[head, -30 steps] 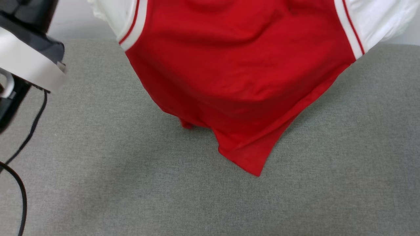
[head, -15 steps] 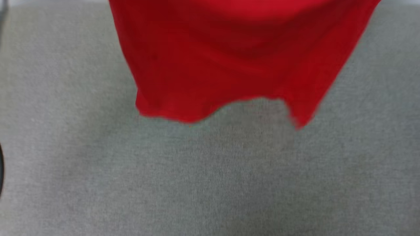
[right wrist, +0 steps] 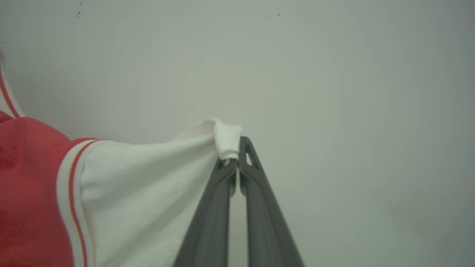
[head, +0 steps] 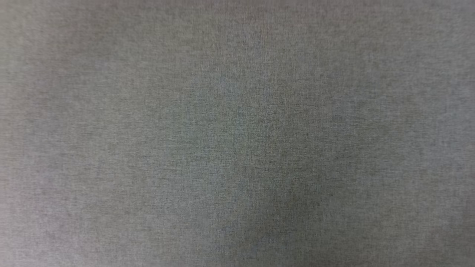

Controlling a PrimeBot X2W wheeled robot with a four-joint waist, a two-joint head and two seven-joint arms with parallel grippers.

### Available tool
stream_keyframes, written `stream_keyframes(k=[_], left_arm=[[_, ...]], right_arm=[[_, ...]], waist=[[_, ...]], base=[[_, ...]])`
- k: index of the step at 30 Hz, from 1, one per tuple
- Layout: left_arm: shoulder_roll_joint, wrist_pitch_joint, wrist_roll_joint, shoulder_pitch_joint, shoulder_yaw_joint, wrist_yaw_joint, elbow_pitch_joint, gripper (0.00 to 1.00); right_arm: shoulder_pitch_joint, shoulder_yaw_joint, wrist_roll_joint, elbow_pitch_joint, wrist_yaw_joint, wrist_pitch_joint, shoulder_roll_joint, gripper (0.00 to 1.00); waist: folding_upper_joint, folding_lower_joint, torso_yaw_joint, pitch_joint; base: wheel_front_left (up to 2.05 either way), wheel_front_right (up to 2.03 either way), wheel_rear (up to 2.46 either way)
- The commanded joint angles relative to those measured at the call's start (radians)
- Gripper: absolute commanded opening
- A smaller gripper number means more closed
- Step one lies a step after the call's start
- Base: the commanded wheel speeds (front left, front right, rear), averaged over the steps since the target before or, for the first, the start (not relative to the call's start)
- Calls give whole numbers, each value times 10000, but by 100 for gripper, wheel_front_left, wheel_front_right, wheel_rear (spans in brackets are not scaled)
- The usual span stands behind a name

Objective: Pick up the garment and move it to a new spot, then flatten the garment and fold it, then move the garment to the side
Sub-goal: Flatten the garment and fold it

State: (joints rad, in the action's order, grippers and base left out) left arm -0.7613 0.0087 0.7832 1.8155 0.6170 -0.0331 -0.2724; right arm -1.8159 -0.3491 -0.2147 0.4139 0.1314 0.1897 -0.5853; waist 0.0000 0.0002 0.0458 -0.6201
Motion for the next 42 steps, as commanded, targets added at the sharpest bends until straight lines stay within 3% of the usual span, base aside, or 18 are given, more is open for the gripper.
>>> stream_keyframes(k=[1, 11, 17, 24, 29, 35, 42], left_arm=[[107, -163, 29, 347, -123, -66, -200, 0], [413, -682, 183, -383, 148, -346, -1108, 0], [623, -1366, 436, -1656, 314, -345, -1629, 0], [234, -2244, 807, -4108, 476, -452, -1717, 0], [10, -2624, 1225, -6402, 284, -96, -1253, 0], [-342, -2748, 1543, -9606, -184, 635, 40, 0], [-235, -2760, 1714, -13403, -1146, 1315, 1369, 0]], right_arm=[[-477, -164, 23, 364, -14, -40, 129, 0], [-716, -923, -405, 2102, -14, -888, 406, 0], [311, -1537, -989, 2740, -14, -1577, 499, 0], [2723, -2065, -2018, 2407, -14, -2446, 299, 0], [4852, -2196, -2776, 1662, -14, -2784, 11, 0], [7851, -2130, -3348, 422, -14, -2763, -294, 0], [11120, -2160, -3547, -254, -14, -2637, 29, 0]], waist=[[0, -2, -7, -317], [0, -2, 103, -880], [0, -2, 36, -766], [0, -2, -126, 86], [0, -2, -187, 926], [0, -2, -304, 1916], [0, -2, -652, 2959]], base=[[0, 0, 0], [0, 0, 0], [0, 0, 0], [0, 0, 0], [0, 0, 0], [0, 0, 0], [0, 0, 0]])
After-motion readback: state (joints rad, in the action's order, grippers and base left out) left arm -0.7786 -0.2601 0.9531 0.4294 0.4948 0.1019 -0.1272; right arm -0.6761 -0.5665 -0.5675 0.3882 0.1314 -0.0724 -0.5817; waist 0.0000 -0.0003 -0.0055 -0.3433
